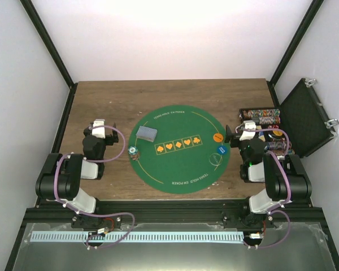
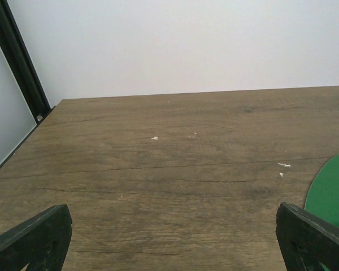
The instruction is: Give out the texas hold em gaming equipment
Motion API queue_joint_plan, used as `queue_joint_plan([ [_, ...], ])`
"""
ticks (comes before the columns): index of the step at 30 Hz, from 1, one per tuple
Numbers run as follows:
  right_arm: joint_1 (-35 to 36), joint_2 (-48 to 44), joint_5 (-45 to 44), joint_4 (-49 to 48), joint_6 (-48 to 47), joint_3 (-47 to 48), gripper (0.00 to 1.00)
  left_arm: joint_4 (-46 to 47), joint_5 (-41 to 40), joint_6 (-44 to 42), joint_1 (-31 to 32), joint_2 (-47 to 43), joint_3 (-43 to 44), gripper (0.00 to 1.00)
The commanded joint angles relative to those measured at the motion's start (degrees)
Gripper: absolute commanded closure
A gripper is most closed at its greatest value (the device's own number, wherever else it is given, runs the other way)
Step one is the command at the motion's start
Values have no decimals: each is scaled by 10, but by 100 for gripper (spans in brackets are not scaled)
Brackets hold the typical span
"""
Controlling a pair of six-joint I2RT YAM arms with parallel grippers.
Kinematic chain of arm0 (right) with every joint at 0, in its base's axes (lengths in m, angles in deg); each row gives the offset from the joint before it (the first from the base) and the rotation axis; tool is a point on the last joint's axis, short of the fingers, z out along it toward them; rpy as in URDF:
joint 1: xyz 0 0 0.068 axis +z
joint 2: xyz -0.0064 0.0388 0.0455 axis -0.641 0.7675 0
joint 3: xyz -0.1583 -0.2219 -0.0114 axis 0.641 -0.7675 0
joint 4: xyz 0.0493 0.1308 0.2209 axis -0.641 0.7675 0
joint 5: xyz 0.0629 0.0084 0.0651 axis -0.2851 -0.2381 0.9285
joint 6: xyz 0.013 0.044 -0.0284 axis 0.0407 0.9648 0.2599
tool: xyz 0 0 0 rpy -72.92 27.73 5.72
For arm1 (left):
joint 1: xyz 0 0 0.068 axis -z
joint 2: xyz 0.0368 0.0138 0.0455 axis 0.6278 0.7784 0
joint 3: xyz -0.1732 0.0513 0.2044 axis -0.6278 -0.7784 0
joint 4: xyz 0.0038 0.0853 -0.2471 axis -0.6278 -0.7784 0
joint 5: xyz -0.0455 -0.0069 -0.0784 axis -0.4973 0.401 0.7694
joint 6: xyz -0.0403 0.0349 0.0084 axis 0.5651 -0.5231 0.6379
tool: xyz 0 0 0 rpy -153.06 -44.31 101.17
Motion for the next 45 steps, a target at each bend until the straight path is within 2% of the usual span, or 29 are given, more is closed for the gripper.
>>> queue_joint_plan([
  [1,-1,-1,-2,-14,-2,14,0,12,11,7,-2,1,9,0],
  [6,-1,-9,-15,-1,4,19,0,12,11,7,-2,2,9,0],
  [12,-1,-98,-69,128,27,50,0,-3,20,19,-15,-5,16,0],
  [14,-1,-139,-77,192,38,73,0,-102,23,50,-38,-36,55,0],
  [17,-1,-189,-54,317,45,141,0,-335,52,73,-82,-83,164,0],
  [24,-1,-246,49,564,65,316,0,-684,135,-12,-159,-105,402,0],
  [29,-1,-242,188,723,39,420,0,-914,216,-117,-167,-104,537,0],
  [32,-1,-238,329,780,21,469,0,-1018,292,-156,-167,-105,593,0],
  [34,0,-236,387,804,25,490,0,-1079,346,-179,-161,-105,619,0],
  [36,-1,-235,404,821,34,512,0,-1139,374,-198,-145,-103,641,0],
  [41,0,-207,383,906,55,576,0,-1244,378,-240,-74,-93,680,0],
  [45,2,-176,419,965,43,605,0,-1311,382,-259,-19,-63,708,0],
])
